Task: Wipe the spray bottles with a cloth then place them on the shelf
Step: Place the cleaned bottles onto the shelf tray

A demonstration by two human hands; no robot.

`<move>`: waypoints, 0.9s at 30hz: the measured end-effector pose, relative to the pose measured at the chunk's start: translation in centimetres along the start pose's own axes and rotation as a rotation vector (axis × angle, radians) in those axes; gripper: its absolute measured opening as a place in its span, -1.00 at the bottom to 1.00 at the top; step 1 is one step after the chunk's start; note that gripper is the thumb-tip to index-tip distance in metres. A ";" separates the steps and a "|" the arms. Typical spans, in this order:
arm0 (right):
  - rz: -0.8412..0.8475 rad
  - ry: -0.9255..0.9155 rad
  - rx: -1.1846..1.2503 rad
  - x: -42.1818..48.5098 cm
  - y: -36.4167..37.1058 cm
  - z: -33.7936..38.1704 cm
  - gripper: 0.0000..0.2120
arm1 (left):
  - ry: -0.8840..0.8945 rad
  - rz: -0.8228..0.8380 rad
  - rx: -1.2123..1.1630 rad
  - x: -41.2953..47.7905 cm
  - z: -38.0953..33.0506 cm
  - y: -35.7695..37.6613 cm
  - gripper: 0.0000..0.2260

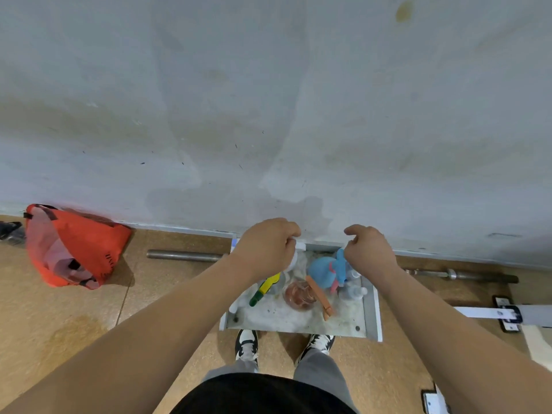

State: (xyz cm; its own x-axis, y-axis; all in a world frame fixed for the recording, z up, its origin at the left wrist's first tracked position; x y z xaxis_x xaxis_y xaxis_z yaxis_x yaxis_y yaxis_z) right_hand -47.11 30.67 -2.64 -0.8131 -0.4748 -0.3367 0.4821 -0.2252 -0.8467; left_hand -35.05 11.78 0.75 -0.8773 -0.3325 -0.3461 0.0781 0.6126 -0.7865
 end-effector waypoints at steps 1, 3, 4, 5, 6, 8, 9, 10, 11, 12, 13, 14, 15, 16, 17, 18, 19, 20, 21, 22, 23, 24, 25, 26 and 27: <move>0.084 0.003 0.012 -0.3 0.8 -0.5 -0.58 | 0.010 0.025 0.002 0.0 -0.7 0.8 -0.74; 0.226 -0.075 -0.001 -1.2 2.5 -0.4 -0.58 | -0.009 0.037 -0.006 0.3 -1.2 1.8 -0.74; 0.299 -0.136 -0.054 -1.7 3.3 -0.2 -0.55 | -0.027 0.036 -0.011 0.3 -1.1 2.1 -0.74; 0.372 -0.196 -0.138 -2.2 4.0 -0.1 -0.49 | -0.044 0.037 -0.015 0.4 -0.9 2.4 -0.74; 0.425 -0.247 -0.237 -2.5 4.4 0.0 -0.45 | -0.056 0.035 -0.021 0.4 -0.8 2.5 -0.74; 0.450 -0.318 -0.410 -2.8 4.7 -0.2 -0.44 | -0.074 0.033 -0.054 0.1 -0.4 2.6 -0.74; 0.432 -0.343 -0.461 -2.7 4.7 -0.4 -0.49 | -0.083 0.027 -0.069 0.0 -0.2 2.6 -0.73; 0.404 -0.354 -0.486 -2.4 4.6 -0.5 -0.56 | -0.089 0.016 -0.082 -0.2 0.1 2.5 -0.73; 0.359 -0.345 -0.469 -1.9 4.3 -0.6 -0.65 | -0.095 -0.002 -0.094 -0.3 0.3 2.2 -0.73; 0.307 -0.325 -0.416 -1.5 3.8 -0.5 -0.72 | -0.102 -0.026 -0.104 -0.3 0.6 1.9 -0.73; 0.256 -0.307 -0.354 -0.9 3.4 -0.3 -0.76 | -0.115 -0.046 -0.110 -0.4 1.0 1.6 -0.74; 0.224 -0.293 -0.312 -0.4 3.2 0.0 -0.78 | -0.130 -0.059 -0.109 -0.5 1.3 1.2 -0.76; 0.225 -0.279 -0.297 0.2 3.3 0.4 -0.79 | -0.143 -0.063 -0.102 -0.6 1.5 1.0 -0.77; 0.245 -0.267 -0.286 0.6 3.6 0.9 -0.80 | -0.148 -0.066 -0.090 -0.7 1.7 0.9 -0.78; 0.271 -0.263 -0.279 0.9 4.1 1.3 -0.81 | -0.154 -0.065 -0.082 -1.1 1.9 0.9 -0.79; 0.291 -0.263 -0.271 1.1 4.8 1.8 -0.82 | -0.161 -0.062 -0.080 -1.5 2.1 0.9 -0.79; 0.300 -0.266 -0.260 1.2 5.4 2.1 -0.81 | -0.172 -0.057 -0.081 -1.8 2.4 1.0 -0.80; 0.295 -0.266 -0.247 1.3 6.0 2.3 -0.81 | -0.184 -0.055 -0.081 -2.2 2.8 1.1 -0.82; 0.273 -0.267 -0.232 1.3 6.5 2.4 -0.81 | -0.197 -0.057 -0.077 -2.6 3.4 1.0 -0.83; 0.243 -0.269 -0.223 1.3 6.8 2.5 -0.80 | -0.209 -0.064 -0.071 -2.9 3.9 0.9 -0.84; 0.212 -0.275 -0.229 1.3 7.1 2.6 -0.79 | -0.225 -0.074 -0.068 -3.3 4.5 0.7 -0.84; 0.189 -0.277 -0.247 1.2 7.2 2.7 -0.78 | -0.242 -0.078 -0.067 -3.6 5.2 0.5 -0.84; 0.173 -0.274 -0.263 1.1 7.3 2.8 -0.76 | -0.262 -0.075 -0.062 -4.0 5.8 0.4 -0.83; 0.161 -0.266 -0.271 1.1 7.3 2.9 -0.74 | -0.281 -0.070 -0.063 -4.4 6.5 0.4 -0.83; 0.155 -0.253 -0.270 1.0 7.4 2.8 -0.72 | -0.306 -0.072 -0.074 -4.8 7.3 0.4 -0.82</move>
State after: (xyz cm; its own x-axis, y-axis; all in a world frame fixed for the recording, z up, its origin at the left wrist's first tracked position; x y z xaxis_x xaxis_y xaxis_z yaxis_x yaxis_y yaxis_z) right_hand -43.48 26.11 -8.08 -0.6153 -0.6879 -0.3850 0.4620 0.0811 -0.8832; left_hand -27.31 8.38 -1.62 -0.6953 -0.5699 -0.4379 -0.0231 0.6266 -0.7790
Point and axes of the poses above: each hand's wrist, its own x-axis towards the middle knuckle, its own y-axis out of the palm, z = x × y, the point moved 8 cm from there along x, towards the middle knuckle, and after that the axes turned 12 degrees about -y, right-handed, at the moved point
